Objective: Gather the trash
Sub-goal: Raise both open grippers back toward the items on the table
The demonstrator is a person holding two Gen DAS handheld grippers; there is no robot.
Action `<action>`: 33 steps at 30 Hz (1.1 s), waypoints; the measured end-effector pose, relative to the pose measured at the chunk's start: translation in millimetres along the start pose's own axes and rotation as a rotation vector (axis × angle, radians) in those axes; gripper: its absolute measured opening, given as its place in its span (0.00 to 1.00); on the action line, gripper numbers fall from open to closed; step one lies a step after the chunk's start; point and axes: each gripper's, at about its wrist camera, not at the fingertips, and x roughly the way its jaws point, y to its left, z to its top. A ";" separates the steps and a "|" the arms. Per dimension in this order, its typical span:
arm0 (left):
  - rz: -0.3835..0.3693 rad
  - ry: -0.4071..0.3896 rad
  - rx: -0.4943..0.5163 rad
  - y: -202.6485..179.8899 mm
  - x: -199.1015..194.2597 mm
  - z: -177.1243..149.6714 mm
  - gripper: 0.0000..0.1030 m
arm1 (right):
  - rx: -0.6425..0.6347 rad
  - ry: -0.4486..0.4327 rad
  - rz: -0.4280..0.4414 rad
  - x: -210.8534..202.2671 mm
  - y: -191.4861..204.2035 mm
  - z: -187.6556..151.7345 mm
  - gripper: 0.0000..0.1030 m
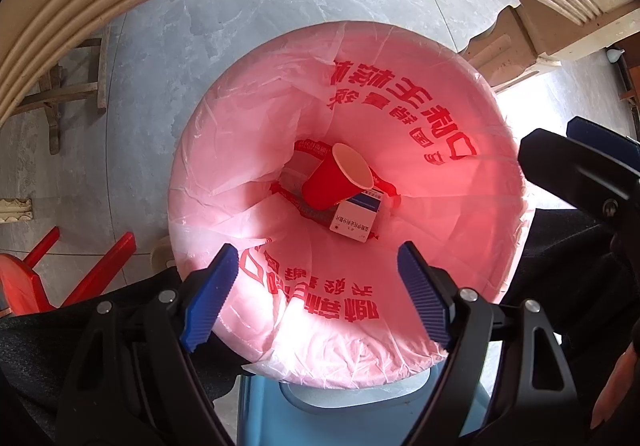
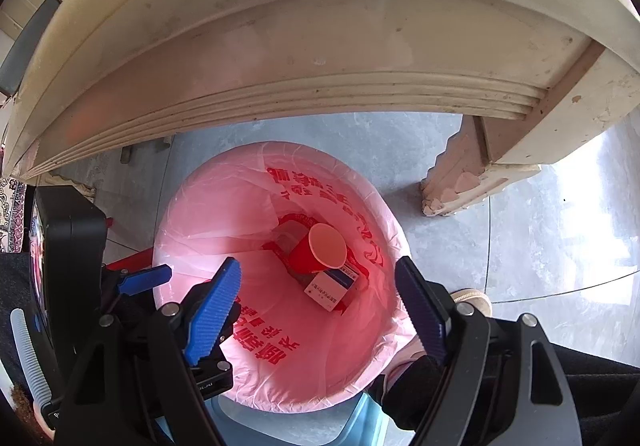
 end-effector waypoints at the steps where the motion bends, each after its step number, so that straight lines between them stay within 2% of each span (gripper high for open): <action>1: 0.000 -0.001 0.003 -1.0 -1.0 -0.4 0.77 | 0.002 -0.002 0.002 -0.6 0.1 -0.3 0.75; 9: 0.030 -0.058 0.074 -11.6 -33.9 -11.3 0.77 | 0.021 -0.059 0.025 -34.2 -2.1 -2.4 0.77; 11: 0.051 -0.079 0.112 -14.3 -50.2 -18.9 0.77 | 0.016 -0.089 0.021 -51.1 -1.8 -5.3 0.84; 16: 0.063 -0.098 0.186 -8.0 -109.5 -43.6 0.77 | -0.038 -0.181 0.018 -105.7 4.9 -7.5 0.84; 18: 0.038 -0.103 0.187 2.8 -143.4 -51.3 0.77 | -0.082 -0.225 0.025 -132.2 11.3 -4.4 0.87; 21: 0.044 -0.122 0.167 20.8 -192.4 -53.2 0.78 | -0.192 -0.297 0.021 -174.5 29.5 4.3 0.88; 24: 0.111 -0.154 0.135 42.9 -248.8 -43.9 0.79 | -0.324 -0.367 0.003 -215.5 54.3 15.5 0.93; 26: 0.156 -0.178 0.122 58.5 -290.1 -28.8 0.85 | -0.409 -0.410 -0.005 -242.2 71.0 22.9 0.93; 28: 0.156 -0.179 0.101 74.2 -321.7 -10.7 0.86 | -0.482 -0.432 0.004 -265.6 87.2 31.8 0.93; 31: 0.099 -0.153 0.065 97.9 -357.9 23.6 0.86 | -0.568 -0.446 0.018 -296.0 110.3 48.7 0.93; 33: 0.097 -0.138 0.020 114.0 -370.9 44.4 0.86 | -0.608 -0.443 0.024 -309.5 122.5 60.2 0.93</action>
